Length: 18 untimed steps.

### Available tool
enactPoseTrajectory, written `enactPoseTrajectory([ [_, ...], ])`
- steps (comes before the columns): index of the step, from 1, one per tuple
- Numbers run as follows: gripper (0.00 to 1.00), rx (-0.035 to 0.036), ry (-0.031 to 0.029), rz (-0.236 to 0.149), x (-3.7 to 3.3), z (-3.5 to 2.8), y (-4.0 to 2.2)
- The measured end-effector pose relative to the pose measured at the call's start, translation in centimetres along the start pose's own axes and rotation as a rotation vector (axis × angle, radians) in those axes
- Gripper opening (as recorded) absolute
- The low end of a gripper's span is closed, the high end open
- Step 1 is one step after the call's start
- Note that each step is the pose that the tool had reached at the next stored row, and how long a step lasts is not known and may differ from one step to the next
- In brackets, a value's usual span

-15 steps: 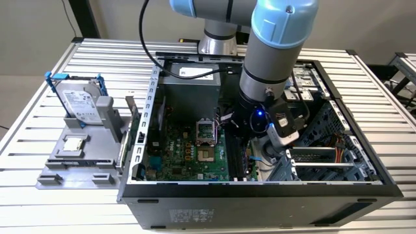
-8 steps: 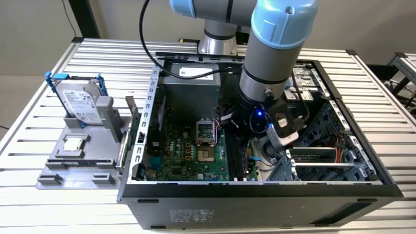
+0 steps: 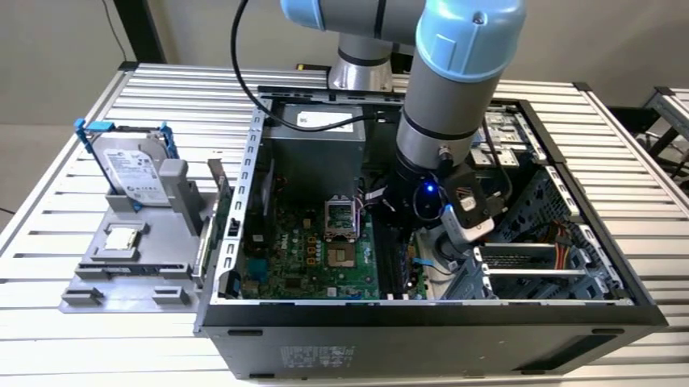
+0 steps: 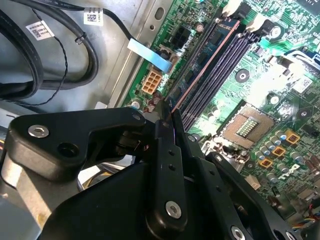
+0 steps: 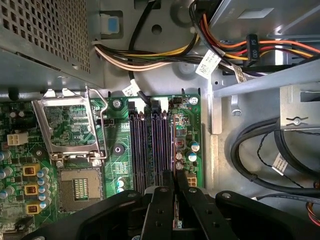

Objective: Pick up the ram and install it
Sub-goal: 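Insert the ram into the slot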

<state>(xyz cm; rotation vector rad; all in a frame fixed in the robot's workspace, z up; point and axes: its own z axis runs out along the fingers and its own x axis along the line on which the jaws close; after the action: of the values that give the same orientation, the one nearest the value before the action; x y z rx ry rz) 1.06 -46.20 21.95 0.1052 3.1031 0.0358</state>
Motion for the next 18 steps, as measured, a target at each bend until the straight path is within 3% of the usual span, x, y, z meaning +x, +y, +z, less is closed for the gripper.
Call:
enactPoseTrajectory([
  [7,0.0,-0.0023,0.0007,-0.02,-0.01,-0.46,0.01],
  [18,0.0,-0.0037,0.0032,-0.063,0.17,-0.5,-0.01],
])
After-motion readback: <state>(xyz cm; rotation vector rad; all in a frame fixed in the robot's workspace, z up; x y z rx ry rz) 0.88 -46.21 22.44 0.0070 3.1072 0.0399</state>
